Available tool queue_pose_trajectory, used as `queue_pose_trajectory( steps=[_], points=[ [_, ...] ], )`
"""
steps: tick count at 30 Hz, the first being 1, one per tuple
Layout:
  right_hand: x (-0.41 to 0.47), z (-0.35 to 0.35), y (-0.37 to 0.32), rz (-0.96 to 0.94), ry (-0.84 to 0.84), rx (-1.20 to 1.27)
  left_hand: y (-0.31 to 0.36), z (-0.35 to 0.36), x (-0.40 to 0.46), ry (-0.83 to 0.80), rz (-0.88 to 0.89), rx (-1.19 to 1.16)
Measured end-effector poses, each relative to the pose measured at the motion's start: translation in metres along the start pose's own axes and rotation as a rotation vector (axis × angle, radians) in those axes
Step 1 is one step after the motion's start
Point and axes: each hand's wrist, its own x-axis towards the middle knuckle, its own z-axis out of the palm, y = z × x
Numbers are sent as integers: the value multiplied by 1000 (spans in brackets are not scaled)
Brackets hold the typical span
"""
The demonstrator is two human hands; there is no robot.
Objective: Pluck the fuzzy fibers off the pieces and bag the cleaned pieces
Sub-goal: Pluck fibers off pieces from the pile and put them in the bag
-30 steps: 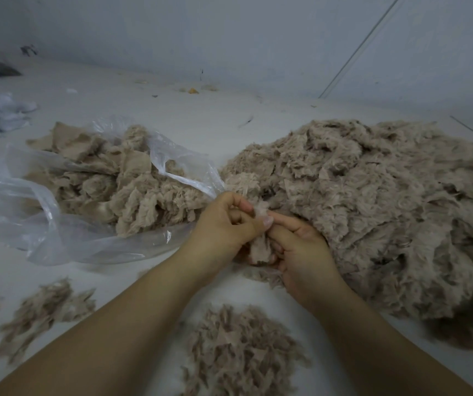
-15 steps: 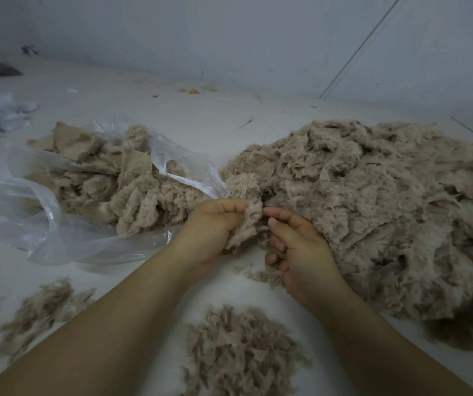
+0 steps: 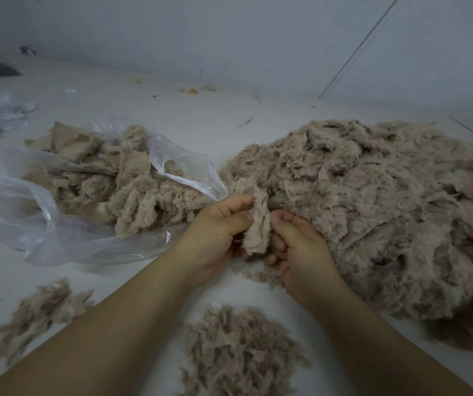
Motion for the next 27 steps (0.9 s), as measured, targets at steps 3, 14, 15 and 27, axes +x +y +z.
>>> queue_pose_trajectory(
  steps=[3, 14, 15, 27],
  points=[
    [-1, -1, 0, -20, -23, -8, -3, -2, 5, 124, 15, -10],
    [-1, -3, 2, -22, -50, -66, -5, 3, 5, 189, 39, -19],
    [-2, -3, 1, -25, -47, -69, -5, 2, 5, 188, 50, -12],
    [-4, -3, -2, 42, -20, -42, 20, 33, 36, 328, -292, -269]
  ],
)
